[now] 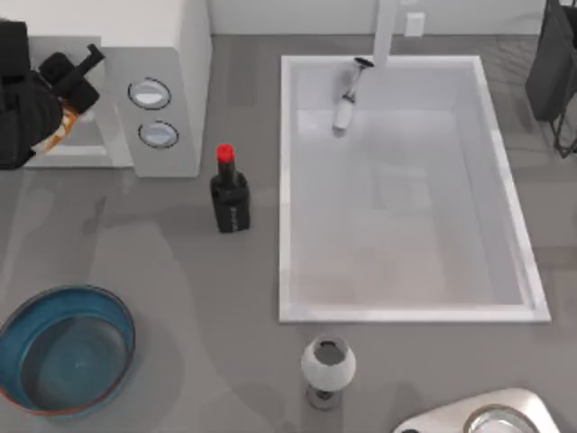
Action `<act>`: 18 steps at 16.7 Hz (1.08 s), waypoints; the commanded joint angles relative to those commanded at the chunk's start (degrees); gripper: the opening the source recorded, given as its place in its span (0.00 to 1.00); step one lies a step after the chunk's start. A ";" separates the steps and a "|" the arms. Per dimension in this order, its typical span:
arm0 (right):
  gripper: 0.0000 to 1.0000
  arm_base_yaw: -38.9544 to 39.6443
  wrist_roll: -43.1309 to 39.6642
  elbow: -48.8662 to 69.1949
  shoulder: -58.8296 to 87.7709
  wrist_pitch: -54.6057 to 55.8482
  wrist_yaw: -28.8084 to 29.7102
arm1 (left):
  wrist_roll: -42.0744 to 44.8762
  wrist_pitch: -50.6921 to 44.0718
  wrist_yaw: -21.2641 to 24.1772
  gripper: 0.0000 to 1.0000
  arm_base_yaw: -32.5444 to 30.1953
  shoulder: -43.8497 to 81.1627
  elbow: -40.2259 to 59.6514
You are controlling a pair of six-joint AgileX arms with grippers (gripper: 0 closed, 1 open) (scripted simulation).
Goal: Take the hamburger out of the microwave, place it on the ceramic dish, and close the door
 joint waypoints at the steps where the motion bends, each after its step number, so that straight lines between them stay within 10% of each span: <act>1: 1.00 0.00 0.00 0.00 0.00 0.00 0.00 | -6.45 -5.97 -1.93 0.00 -1.92 0.34 2.23; 18: 1.00 0.00 0.00 0.00 0.00 0.00 0.00 | -112.01 -101.90 -34.17 0.00 -31.59 22.29 18.68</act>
